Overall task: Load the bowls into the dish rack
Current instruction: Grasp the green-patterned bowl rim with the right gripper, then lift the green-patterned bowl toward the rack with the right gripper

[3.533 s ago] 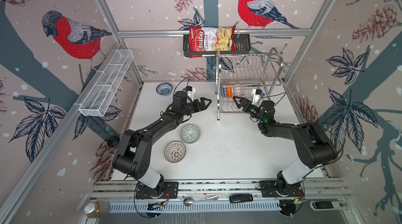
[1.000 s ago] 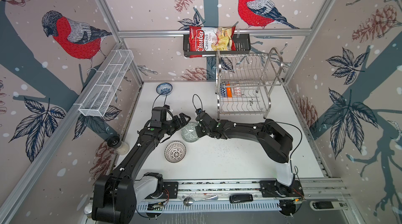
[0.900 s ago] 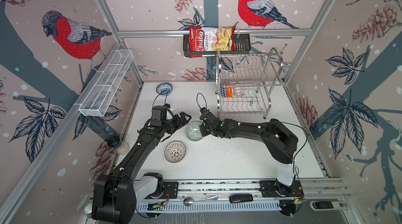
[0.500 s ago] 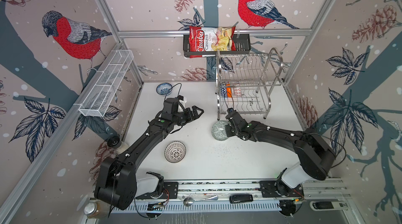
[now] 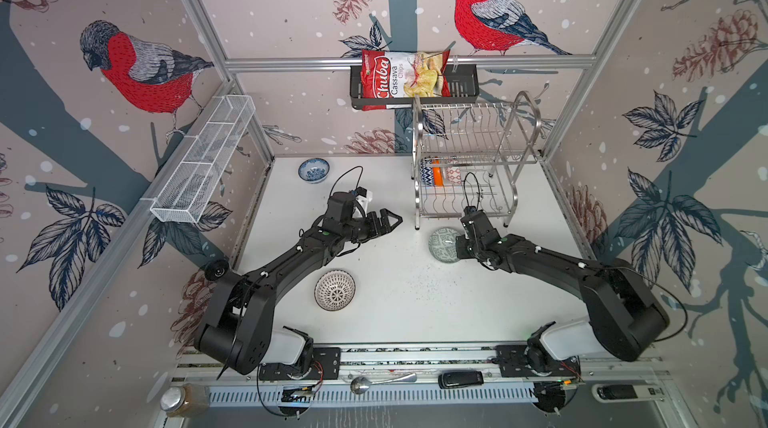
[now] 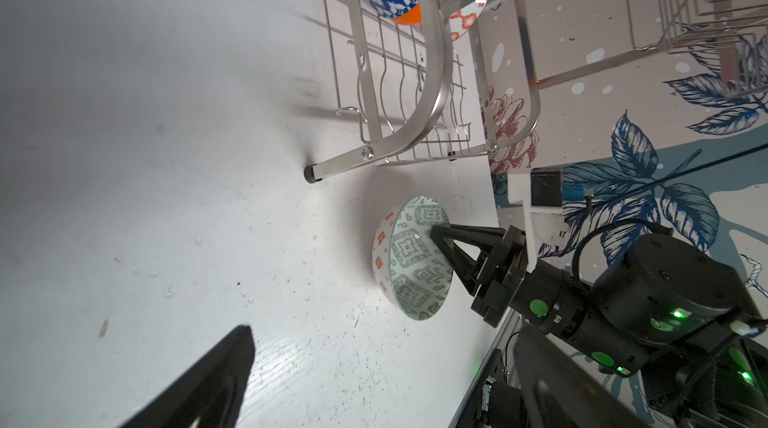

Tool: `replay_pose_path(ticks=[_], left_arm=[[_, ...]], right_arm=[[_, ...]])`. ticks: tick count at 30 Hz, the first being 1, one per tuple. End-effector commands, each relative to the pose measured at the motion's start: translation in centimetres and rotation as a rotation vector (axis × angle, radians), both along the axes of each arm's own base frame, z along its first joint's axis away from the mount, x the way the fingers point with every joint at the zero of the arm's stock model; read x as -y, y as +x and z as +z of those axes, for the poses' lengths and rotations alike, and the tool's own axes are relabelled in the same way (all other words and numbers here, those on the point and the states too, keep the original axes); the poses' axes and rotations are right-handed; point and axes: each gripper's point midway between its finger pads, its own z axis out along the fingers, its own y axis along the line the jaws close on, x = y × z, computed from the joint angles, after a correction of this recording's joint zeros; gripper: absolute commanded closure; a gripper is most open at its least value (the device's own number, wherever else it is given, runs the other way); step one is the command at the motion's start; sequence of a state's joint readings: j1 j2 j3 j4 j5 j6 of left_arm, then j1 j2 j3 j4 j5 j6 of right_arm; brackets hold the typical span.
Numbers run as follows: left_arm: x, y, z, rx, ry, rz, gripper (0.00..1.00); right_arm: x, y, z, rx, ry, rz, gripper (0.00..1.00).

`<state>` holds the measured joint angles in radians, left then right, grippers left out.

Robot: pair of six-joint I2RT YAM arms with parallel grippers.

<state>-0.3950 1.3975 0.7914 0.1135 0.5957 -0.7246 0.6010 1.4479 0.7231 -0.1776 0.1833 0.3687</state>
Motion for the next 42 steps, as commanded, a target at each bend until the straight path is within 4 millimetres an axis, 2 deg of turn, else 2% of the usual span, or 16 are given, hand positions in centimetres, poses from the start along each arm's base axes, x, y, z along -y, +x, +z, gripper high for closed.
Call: replay_pose_path(ticks=[1, 3, 6, 9, 13, 15, 24, 28, 37, 42], left_arm=[[0.5, 0.3, 1.1, 0.067, -0.02, -0.032, 0.02], [0.5, 0.3, 0.9, 0.064, -0.021, -0.031, 0.02], [0.7, 0.1, 0.8, 0.056, -0.043, -0.035, 0.02], [0.7, 0.1, 0.8, 0.056, -0.042, -0.036, 0.02], [0.5, 0.1, 1.0, 0.065, -0.035, -0.032, 0.02], [0.5, 0.1, 1.0, 0.065, -0.035, -0.032, 0.02], [-0.2, 0.6, 0.6, 0.052, -0.022, -0.007, 0.02], [-0.5, 0.8, 0.5, 0.045, -0.033, 0.002, 0.02], [-0.7, 0.9, 0.6, 0.044, -0.043, 0.005, 0.02], [-0.7, 1.0, 0.6, 0.039, -0.051, 0.005, 0.02]], right_arm=[[1.3, -0.5, -0.1, -0.023, -0.059, -0.025, 0.79], [1.3, -0.4, 0.3, -0.015, -0.054, -0.026, 0.78], [1.4, -0.3, 0.7, -0.01, -0.058, -0.03, 0.71], [1.1, 0.0, 2.0, 0.013, -0.055, -0.024, 0.67], [-1.4, -0.7, 4.3, 0.064, -0.029, 0.044, 0.61], [-2.8, -1.3, 4.7, 0.076, -0.023, 0.076, 0.59], [-8.2, -3.8, 2.4, 0.032, 0.018, 0.192, 0.58], [-9.7, -4.0, 1.9, 0.02, 0.015, 0.211, 0.58], [-10.6, -3.4, 1.5, 0.019, -0.022, 0.211, 0.58], [-10.4, -3.3, 0.2, -0.008, -0.064, 0.211, 0.62]])
